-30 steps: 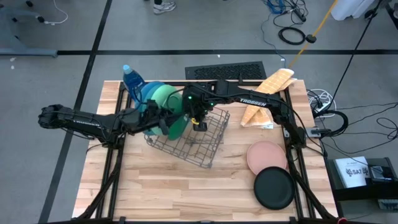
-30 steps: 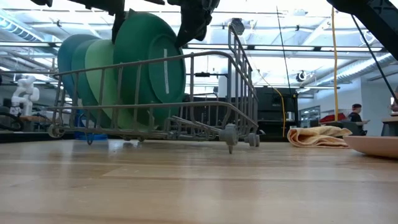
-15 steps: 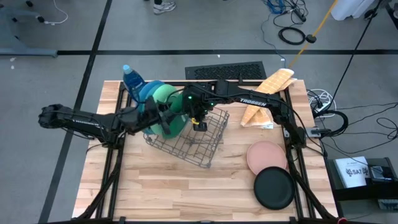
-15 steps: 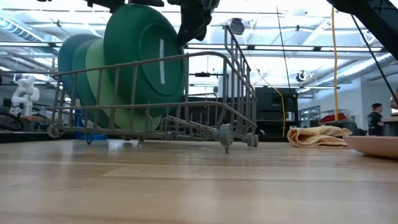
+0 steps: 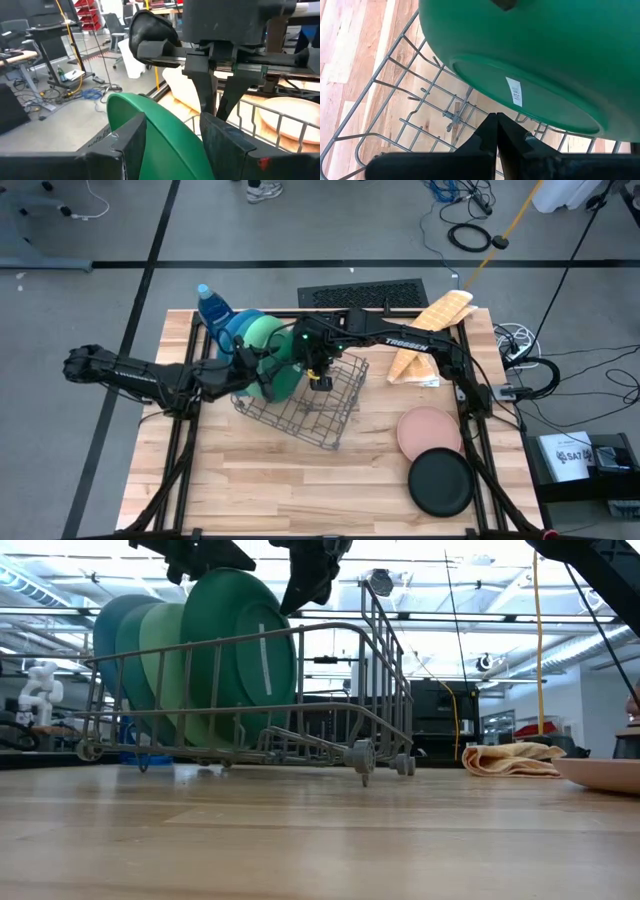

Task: Sort dishes
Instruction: Put the green plate into the dish rack, then put the black plate into the dishwasher rack

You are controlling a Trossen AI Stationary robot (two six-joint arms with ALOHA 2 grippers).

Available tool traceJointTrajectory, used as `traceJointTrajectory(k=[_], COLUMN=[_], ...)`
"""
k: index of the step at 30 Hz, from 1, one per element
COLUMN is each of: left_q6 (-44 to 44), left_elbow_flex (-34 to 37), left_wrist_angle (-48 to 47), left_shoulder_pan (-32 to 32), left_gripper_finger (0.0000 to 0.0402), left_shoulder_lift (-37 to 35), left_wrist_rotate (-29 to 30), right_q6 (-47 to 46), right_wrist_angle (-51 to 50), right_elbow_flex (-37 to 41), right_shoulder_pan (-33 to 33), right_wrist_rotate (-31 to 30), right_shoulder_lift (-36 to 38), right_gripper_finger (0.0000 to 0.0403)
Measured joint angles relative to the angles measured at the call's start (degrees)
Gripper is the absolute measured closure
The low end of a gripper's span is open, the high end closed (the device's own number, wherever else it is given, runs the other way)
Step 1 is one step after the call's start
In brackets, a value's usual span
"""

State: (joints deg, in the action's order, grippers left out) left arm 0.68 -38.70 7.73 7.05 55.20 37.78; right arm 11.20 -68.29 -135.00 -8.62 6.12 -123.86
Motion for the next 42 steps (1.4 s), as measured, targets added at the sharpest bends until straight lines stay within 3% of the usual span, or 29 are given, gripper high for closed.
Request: traceJointTrajectory(k=[13,23,29,36,42], left_q6=[5.67,14.62,21.96,22.65,17.06], left_elbow_flex=[-0.02,-0.02,-0.02,-0.02,-0.02], left_wrist_angle=[-0.99,-0.64,5.43,13.44,14.05], left_shoulder_pan=[3.55,7.41,10.60,15.91,19.19], left_gripper_finger=[0.0218,0.0218,0.0218,0.0218,0.0219], left_shoulder_lift=[-0.94,-1.03,-2.13,-5.95,-6.87], left_wrist_rotate=[4.57,15.81,22.17,20.71,10.40], right_q6=[3.11,5.31,6.98,11.04,10.03], right_wrist_angle=[4.42,8.45,10.15,3.10,-1.03], right_elbow_flex=[-0.04,0.07,0.05,0.07,0.07], right_shoulder_pan=[1.12,1.25,1.37,5.37,12.45], right_wrist_rotate=[-0.51,-3.82,-4.57,-5.45,-15.32], right_shoulder_lift=[-2.82,-3.56,-3.49,-0.15,8.57], right_gripper_finger=[0.0403,0.0403,0.0403,0.0403,0.0403])
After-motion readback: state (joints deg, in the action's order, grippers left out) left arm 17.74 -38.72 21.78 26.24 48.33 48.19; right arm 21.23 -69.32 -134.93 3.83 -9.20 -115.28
